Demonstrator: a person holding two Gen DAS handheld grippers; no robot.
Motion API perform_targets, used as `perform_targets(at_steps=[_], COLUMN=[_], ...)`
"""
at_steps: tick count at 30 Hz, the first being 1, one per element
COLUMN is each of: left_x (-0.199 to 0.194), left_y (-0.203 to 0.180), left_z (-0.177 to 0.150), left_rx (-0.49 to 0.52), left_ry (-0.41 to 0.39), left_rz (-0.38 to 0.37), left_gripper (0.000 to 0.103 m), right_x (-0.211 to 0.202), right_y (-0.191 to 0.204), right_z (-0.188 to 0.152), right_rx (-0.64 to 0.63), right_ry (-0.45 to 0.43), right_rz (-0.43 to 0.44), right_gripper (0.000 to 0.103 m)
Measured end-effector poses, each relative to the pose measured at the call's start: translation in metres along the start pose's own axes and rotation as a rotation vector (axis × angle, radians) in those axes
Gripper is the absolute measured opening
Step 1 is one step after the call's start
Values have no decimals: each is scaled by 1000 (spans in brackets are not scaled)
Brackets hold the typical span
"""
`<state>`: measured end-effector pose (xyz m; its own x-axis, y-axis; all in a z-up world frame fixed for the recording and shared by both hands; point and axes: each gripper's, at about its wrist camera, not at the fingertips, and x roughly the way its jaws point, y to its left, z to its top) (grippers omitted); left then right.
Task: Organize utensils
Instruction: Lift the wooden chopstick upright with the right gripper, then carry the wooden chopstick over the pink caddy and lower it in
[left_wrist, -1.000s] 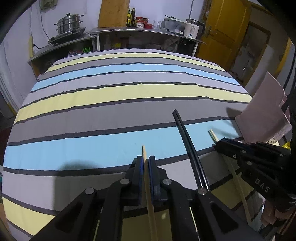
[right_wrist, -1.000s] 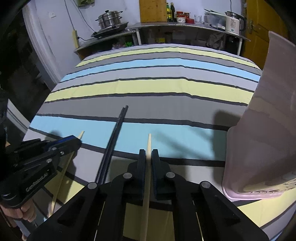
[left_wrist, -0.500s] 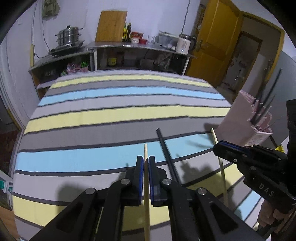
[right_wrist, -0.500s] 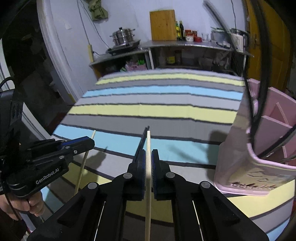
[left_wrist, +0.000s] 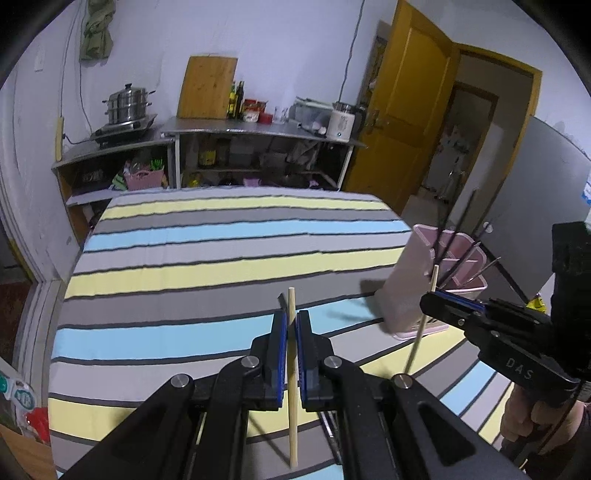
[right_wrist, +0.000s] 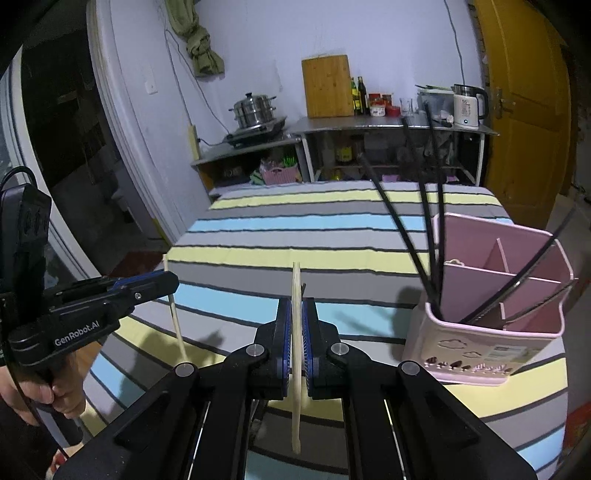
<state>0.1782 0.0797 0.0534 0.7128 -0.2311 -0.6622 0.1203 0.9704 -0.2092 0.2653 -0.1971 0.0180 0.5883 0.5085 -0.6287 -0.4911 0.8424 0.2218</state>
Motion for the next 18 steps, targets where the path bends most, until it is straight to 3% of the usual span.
perform_targets(at_steps=[8,18], left_x=[-28,-27], left_y=[-23,-48], left_z=[9,12], left_rx=[37,68], left_ry=[-37,-14], left_rz=[-37,-79], left_gripper=[5,5], right_x=[-26,-54], right_y=[-4,-21], right_z=[1,-6], right_rx=[12,46], right_ry=[-40,-71], right_rz=[-4,-27], right_gripper=[5,5])
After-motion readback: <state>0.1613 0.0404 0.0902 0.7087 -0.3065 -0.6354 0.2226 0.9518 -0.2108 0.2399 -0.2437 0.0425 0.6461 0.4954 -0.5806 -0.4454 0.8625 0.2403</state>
